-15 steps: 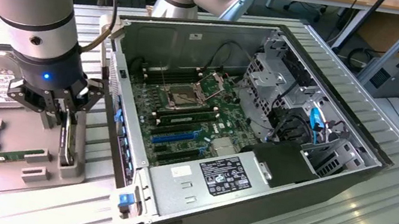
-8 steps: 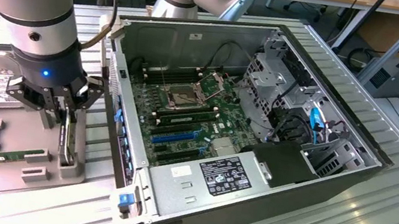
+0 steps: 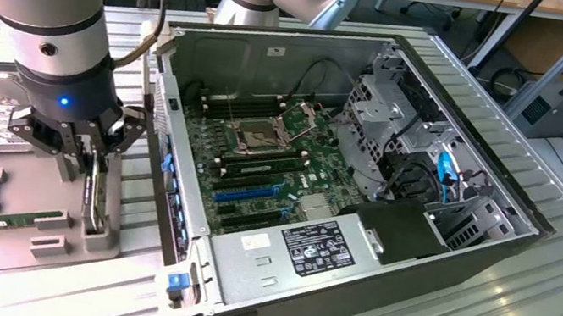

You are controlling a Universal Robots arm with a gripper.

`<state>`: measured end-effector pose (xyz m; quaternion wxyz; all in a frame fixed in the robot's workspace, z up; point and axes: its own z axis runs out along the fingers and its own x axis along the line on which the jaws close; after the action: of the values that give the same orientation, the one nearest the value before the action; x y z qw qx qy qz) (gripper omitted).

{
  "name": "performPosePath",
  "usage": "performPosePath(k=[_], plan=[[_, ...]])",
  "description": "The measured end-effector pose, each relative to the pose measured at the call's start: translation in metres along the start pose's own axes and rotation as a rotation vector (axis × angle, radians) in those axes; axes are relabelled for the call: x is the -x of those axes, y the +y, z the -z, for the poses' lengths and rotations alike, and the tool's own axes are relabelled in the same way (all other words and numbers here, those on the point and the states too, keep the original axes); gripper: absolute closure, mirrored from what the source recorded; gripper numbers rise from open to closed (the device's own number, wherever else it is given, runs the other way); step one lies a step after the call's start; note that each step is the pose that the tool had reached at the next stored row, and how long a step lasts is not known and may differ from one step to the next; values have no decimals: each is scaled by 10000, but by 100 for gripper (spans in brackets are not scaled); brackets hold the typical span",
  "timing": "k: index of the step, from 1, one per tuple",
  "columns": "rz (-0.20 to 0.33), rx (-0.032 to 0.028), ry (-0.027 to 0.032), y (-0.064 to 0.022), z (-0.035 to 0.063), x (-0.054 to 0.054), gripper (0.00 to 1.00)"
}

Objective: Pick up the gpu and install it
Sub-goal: 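Pick up the gpu and move the gpu toward the slot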

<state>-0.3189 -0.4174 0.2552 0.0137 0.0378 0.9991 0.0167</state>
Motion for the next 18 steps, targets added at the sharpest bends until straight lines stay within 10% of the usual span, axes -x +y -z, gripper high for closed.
performPosePath(k=[18], plan=[[0,-1,1,5,64,1,73]])
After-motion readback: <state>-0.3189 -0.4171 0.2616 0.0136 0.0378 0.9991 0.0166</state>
